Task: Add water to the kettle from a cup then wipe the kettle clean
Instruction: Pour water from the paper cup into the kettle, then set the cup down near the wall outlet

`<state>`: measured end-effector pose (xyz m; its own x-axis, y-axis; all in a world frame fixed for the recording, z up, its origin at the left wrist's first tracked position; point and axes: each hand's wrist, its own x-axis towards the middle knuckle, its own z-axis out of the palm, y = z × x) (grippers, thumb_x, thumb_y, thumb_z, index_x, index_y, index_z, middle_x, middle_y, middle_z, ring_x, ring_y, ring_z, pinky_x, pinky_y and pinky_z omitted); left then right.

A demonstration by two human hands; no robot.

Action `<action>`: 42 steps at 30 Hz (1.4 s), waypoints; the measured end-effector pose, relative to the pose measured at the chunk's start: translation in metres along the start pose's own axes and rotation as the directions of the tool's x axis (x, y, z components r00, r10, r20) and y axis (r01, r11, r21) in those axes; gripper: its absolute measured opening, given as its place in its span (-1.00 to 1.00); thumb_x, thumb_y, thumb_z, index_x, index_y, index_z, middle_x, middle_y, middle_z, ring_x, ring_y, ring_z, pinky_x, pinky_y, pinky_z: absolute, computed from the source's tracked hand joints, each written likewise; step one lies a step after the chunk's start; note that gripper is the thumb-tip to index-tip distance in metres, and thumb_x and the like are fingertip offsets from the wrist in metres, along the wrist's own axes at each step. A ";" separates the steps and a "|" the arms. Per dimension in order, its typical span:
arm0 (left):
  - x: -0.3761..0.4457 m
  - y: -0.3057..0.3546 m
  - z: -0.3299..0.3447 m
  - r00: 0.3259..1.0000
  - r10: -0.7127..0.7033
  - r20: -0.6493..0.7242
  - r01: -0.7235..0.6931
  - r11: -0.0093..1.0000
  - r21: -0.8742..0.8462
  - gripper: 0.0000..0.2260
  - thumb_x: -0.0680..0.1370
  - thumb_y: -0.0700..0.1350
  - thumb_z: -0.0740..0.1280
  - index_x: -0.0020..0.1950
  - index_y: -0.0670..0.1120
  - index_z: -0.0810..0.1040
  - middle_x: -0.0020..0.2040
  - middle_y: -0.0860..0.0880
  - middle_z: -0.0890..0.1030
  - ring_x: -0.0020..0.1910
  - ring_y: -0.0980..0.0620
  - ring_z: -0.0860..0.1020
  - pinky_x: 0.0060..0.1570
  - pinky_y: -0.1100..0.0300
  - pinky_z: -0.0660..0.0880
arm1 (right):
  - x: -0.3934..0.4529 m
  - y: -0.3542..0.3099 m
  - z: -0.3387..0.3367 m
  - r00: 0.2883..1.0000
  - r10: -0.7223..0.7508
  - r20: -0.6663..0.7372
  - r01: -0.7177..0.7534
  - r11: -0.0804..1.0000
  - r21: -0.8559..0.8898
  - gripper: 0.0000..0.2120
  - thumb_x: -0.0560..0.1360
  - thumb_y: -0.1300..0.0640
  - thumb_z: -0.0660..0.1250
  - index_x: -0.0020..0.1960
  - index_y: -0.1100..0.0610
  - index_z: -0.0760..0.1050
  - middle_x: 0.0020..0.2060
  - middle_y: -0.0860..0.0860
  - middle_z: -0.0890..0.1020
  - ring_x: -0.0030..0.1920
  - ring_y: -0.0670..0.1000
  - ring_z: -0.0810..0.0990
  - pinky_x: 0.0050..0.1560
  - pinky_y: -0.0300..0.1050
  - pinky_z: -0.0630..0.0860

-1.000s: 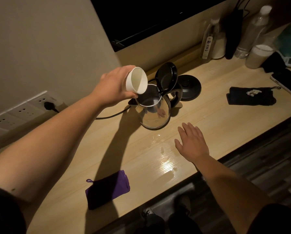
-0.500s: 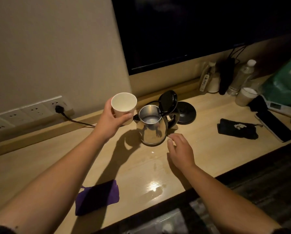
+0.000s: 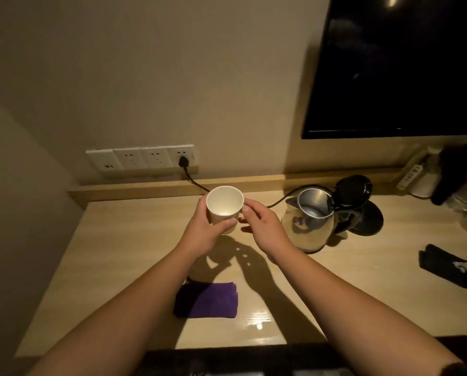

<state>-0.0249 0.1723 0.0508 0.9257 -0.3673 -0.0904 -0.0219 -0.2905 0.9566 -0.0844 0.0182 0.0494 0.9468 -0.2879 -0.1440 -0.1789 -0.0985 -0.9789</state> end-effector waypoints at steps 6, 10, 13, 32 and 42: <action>0.003 -0.038 -0.050 0.995 -0.097 -0.011 0.097 0.995 0.026 -0.28 0.46 0.00 0.49 0.51 0.18 0.16 0.37 0.15 0.36 0.33 0.13 0.32 0.20 0.16 0.31 | 0.025 0.001 0.064 0.991 0.054 0.122 -0.057 0.998 0.021 -0.68 0.66 0.02 0.20 0.40 -0.14 0.45 0.25 -0.13 0.56 0.22 -0.07 0.55 0.14 -0.12 0.54; 0.022 -0.060 -0.080 0.985 -0.152 0.085 0.151 0.988 0.020 -0.29 0.50 -0.02 0.45 0.53 0.22 0.14 0.46 0.12 0.33 0.38 0.12 0.30 0.25 0.10 0.34 | 0.046 0.006 0.092 0.986 0.130 0.100 -0.137 0.989 0.061 -0.69 0.65 0.02 0.22 0.38 -0.14 0.47 0.24 -0.13 0.57 0.22 -0.09 0.54 0.01 -0.27 0.50; 0.045 -0.074 -0.101 0.976 -0.189 0.107 0.190 0.982 0.006 -0.35 0.52 -0.04 0.43 0.51 0.22 0.21 0.45 0.13 0.35 0.34 0.12 0.33 0.05 0.27 0.38 | 0.067 0.013 0.113 0.981 0.179 0.067 -0.184 0.980 0.080 -0.69 0.66 0.05 0.22 0.38 -0.13 0.48 0.23 -0.13 0.58 0.20 -0.09 0.55 -0.02 -0.31 0.49; 0.173 -0.149 -0.098 0.962 -0.199 0.187 0.191 0.980 0.056 -0.44 0.56 -0.13 0.38 0.47 0.10 0.22 0.42 0.05 0.39 0.36 0.05 0.40 0.24 0.12 0.44 | 0.167 0.088 0.150 0.964 0.190 -0.188 -0.189 0.982 0.025 -0.61 0.62 0.08 0.29 0.43 0.00 0.42 0.28 -0.05 0.56 0.25 -0.03 0.52 0.17 -0.14 0.46; 0.172 -0.156 -0.101 0.965 -0.171 0.199 0.154 0.983 0.100 -0.43 0.55 -0.10 0.40 0.47 0.14 0.21 0.44 0.06 0.38 0.40 0.06 0.36 0.27 0.12 0.39 | 0.165 0.099 0.147 0.967 0.208 -0.148 -0.210 0.978 0.004 -0.60 0.60 0.05 0.32 0.42 -0.09 0.37 0.25 -0.10 0.55 0.28 -0.02 0.51 0.33 0.02 0.46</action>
<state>0.1762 0.2434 -0.0861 0.8216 -0.4807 -0.3063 0.0834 -0.4302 0.8989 0.0937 0.1005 -0.0930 0.8385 -0.4398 -0.3217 -0.3724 -0.0317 -0.9275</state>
